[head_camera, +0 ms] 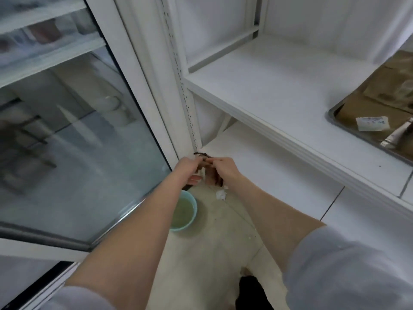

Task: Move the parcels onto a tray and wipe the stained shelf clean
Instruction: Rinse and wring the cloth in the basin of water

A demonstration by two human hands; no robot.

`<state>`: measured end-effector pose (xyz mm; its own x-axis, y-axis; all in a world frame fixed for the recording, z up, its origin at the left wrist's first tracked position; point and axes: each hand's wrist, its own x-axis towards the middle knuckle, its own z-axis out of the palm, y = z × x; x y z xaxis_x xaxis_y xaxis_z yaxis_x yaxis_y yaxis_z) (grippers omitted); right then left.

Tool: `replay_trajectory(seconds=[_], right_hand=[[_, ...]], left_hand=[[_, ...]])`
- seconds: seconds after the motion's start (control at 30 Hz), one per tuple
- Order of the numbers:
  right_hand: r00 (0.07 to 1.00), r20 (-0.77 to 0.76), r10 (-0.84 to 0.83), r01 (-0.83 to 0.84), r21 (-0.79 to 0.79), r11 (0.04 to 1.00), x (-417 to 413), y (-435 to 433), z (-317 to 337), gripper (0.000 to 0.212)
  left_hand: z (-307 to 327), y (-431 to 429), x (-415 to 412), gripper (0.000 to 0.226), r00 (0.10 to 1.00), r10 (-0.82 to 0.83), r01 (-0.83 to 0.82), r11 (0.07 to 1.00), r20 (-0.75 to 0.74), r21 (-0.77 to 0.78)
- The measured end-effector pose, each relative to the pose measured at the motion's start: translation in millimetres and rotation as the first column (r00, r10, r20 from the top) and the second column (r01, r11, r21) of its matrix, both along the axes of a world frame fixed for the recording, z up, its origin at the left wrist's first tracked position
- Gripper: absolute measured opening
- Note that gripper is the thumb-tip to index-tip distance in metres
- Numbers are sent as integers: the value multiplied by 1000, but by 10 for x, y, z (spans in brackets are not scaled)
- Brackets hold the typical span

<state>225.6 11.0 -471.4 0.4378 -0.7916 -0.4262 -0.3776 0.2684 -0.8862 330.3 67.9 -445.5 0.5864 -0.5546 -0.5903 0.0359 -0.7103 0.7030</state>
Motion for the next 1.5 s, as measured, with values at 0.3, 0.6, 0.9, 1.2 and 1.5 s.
replay_trajectory(seconds=[0.3, 0.6, 0.9, 1.2, 1.5], right_hand=[[995, 48, 86, -90, 113, 990, 1086, -487, -503, 35], [996, -14, 83, -76, 260, 963, 2069, -678, -1655, 24], [949, -303, 86, -66, 76, 995, 2746, -565, -3937, 15], [661, -616, 429, -516, 42, 856, 3053, -465, -6268, 42], [74, -690, 720, -881, 293, 371, 3155, -190, -8013, 57]], left_hand=[[-466, -372, 965, 34, 990, 144, -144, 989, -13, -40], [-1760, -439, 1972, 25, 958, 258, -264, 964, 122, 34], [-3997, -177, 2711, 23, 966, 230, -245, 960, 115, 133], [-6549, 34, 3001, 31, 957, -196, 85, 895, 214, 438], [-8350, 162, 2916, 74, 732, -681, 565, 619, 14, 545]])
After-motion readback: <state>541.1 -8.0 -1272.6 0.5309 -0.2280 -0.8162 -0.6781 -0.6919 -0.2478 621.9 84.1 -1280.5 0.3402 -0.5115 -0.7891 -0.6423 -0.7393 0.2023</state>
